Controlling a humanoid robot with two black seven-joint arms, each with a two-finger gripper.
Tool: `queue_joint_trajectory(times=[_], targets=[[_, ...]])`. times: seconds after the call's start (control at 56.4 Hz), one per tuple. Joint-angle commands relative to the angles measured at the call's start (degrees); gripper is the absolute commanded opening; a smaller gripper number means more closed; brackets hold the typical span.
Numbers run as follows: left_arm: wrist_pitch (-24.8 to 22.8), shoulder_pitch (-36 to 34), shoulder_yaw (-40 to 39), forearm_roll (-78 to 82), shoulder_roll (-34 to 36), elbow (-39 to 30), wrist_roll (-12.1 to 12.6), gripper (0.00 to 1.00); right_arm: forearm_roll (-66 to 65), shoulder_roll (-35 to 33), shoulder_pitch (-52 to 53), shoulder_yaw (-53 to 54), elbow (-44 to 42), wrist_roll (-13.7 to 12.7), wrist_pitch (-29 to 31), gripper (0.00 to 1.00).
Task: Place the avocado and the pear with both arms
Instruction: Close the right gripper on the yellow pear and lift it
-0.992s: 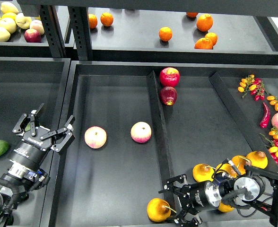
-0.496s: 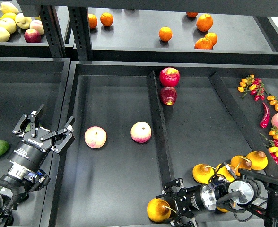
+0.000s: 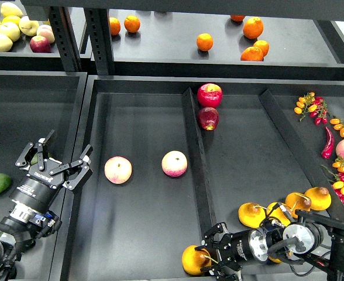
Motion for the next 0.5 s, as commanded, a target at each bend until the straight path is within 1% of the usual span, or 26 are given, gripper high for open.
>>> queue_joint_trajectory(times=[0.0,0.142,0.195,0.478], targets=[[0.0,0.21,0.0,0.0,0.0,0.01,0.0,0.99,0.1,0.0,-0.06,0.01,0.12,0.0,-0.23,0.43],[0.0,0.3,0.0,0.0,0.0,0.01,0.0,0.99,0.1,0.0,-0.24,0.1,0.2,0.0,-0.23,0.38],[0.0,0.39,0.0,0.0,0.0,0.01,0.0,0.99,0.1,0.0,-0.41,0.62,0.38,0.0,-0.23,0.34],[0.0,0.39,0.0,0.09,0.0,0.09,0.0,0.99,0.98,0.0,-1.11,1.33,0.73,0.0,-0.32,0.32]])
